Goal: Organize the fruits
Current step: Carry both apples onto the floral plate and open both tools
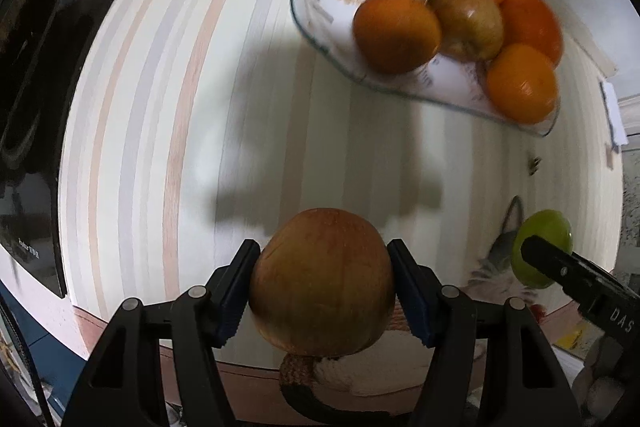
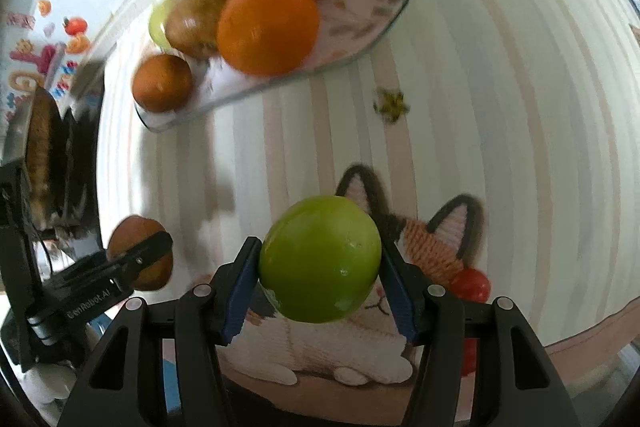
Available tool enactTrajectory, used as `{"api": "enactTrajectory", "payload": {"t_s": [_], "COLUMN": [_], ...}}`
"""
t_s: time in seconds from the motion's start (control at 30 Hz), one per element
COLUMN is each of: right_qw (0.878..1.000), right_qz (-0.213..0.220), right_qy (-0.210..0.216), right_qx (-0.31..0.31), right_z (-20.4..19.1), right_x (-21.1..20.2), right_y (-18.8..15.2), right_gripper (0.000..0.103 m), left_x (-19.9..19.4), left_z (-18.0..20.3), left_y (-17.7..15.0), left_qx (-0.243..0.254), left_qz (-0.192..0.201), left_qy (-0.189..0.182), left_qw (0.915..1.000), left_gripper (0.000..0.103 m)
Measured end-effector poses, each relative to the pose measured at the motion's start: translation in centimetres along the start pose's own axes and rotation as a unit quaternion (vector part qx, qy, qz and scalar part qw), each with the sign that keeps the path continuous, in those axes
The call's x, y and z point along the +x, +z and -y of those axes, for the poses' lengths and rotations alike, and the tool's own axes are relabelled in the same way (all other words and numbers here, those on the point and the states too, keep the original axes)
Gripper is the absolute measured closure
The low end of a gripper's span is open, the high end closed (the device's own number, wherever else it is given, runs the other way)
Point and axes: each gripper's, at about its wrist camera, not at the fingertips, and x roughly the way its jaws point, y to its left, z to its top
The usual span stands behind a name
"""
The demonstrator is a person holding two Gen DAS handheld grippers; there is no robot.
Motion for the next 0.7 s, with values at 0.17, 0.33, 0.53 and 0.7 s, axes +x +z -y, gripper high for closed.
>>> {"api": "enactTrajectory", "payload": {"t_s": [0.17,0.33,0.53,0.7], "right_qw": [0.998,0.995,0.993,0.994], "right_qz": [0.046,0.087,0.100,0.091], "right_qy": [0.025,0.025,-0.003,-0.012], "right_qx": [0.022,0.052,0.057,0.060], "right_z": [1.0,2.9,3.6,3.7], "right_x": [-3.5,-5.9,-5.4,-3.6], "right_y": [2.0,6.0,10.4,11.7], "right_gripper": [0.042,0.042,0.042,0.042], "left_x": [-3.3,-6.6,-6.3,-2.7], "left_z": [0.1,-0.1,-1.2,-1.7], "left_y": [2.0,6.3,12.5,15.9], "left_qx": [-0.011,-0.015,-0.012,-0.017], "left_qz": [0.025,0.061,0.068,0.031], "left_qy": [-0.032,-0.041,-0.015,-0.010], "left_qw": [0.9991,0.9971,0.9975,0.9993], "left_gripper": [0.040,0.040,0.040,0.040]}}
